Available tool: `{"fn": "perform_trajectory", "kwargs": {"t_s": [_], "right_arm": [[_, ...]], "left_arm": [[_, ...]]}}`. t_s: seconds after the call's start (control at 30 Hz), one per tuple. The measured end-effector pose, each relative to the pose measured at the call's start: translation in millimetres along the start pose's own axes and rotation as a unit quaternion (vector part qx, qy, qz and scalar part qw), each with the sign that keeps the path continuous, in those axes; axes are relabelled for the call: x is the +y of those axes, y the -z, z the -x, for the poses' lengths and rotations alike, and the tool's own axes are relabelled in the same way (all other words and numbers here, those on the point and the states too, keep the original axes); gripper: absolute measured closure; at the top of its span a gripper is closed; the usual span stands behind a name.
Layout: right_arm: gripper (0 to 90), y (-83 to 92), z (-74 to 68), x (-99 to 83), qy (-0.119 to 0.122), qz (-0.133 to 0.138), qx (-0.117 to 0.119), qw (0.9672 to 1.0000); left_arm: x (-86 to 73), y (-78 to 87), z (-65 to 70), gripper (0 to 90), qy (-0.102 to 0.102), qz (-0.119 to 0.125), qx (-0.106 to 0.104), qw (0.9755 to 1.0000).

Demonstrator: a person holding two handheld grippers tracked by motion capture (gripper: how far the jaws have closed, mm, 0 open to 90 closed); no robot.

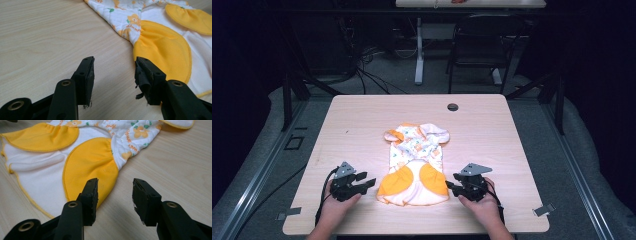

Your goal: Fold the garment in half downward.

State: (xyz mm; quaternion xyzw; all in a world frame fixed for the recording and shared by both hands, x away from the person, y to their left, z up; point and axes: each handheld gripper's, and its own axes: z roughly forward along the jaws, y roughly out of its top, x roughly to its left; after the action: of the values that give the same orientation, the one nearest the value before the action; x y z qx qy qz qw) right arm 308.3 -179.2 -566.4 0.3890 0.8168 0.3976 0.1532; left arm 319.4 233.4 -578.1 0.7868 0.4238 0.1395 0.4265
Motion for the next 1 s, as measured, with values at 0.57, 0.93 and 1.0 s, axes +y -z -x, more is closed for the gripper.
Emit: {"fn": "perform_trajectory", "kwargs": {"t_s": [0.57,0.93,1.0], "right_arm": [[59.1,-4.4,-7.3,3.2,0.008,-0.019,0.005,0.9998],[71.9,-13.0,-8.2,24.1,0.021,-0.054,0.021,0.9981],[75.7,-15.6,-7.4,28.9,0.029,-0.065,0.020,0.9973]], "left_arm": [[6.6,-0.1,5.4,51.4,-0.024,-0.006,0.011,0.9996],[27.5,-13.4,15.6,73.1,-0.054,-0.036,0.001,0.9979],[32.5,-17.9,17.4,77.3,-0.058,-0.040,0.000,0.9975]]}}
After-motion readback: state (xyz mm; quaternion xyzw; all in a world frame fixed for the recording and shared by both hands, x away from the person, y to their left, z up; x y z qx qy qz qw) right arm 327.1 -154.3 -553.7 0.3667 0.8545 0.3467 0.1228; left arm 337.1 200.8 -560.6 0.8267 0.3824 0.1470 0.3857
